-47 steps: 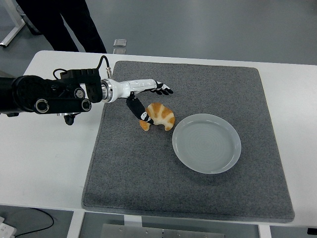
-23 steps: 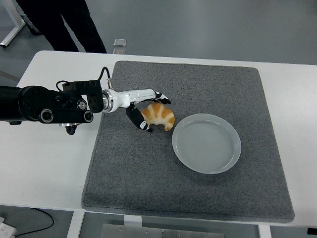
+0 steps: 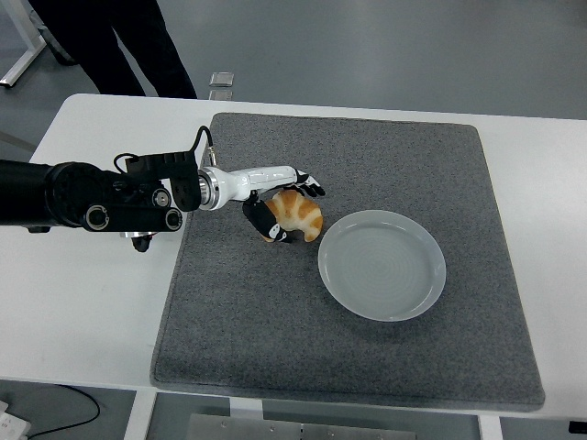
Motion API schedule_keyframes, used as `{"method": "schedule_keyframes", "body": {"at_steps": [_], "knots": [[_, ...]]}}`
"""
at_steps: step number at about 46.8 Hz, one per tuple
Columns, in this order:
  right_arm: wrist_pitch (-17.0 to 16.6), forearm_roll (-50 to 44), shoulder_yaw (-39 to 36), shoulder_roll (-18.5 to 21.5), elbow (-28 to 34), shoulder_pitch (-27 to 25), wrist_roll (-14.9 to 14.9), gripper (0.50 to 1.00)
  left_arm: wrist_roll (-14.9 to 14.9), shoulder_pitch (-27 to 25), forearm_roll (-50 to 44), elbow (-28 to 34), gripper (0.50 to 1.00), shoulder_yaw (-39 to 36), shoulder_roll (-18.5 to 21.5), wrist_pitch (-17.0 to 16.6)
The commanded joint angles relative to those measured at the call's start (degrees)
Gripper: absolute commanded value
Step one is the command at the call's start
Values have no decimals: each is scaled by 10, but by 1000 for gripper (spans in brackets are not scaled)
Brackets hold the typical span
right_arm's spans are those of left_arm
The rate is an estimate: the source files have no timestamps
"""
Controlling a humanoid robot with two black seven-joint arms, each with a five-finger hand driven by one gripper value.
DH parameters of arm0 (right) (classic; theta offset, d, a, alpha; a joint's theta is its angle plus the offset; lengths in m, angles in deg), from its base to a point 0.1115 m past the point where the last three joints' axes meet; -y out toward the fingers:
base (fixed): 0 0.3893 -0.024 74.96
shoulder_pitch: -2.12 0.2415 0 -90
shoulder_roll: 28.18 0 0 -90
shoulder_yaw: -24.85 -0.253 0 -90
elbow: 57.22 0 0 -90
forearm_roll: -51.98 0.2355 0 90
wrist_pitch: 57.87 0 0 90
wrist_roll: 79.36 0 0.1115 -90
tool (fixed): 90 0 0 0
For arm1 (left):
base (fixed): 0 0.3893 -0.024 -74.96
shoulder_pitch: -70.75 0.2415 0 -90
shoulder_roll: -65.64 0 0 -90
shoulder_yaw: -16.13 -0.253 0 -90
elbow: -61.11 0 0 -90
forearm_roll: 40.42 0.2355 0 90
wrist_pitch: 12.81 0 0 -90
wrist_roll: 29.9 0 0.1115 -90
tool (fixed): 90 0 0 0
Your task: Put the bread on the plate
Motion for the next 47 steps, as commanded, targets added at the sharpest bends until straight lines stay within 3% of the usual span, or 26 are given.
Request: {"method": "schedule_keyframes", "body": {"at_steps": [1,11,17,21,47], "knots": [[0,0,0,0,0,0,0,952,0,0,1,0,861,-1,-1,0],[0,0,0,0,0,0,0,952,0,4,21,0,795,-1,-1,0],[0,0,0,0,0,0,0,952,0,4,22,0,637,-1,-1,0],[0,0,0,0,0,0,0,952,0,4,22,1,500,-1,-1,0],[0,0,0,0,0,0,0,952,1,2,24,-5,500,-2,2,-7]]}}
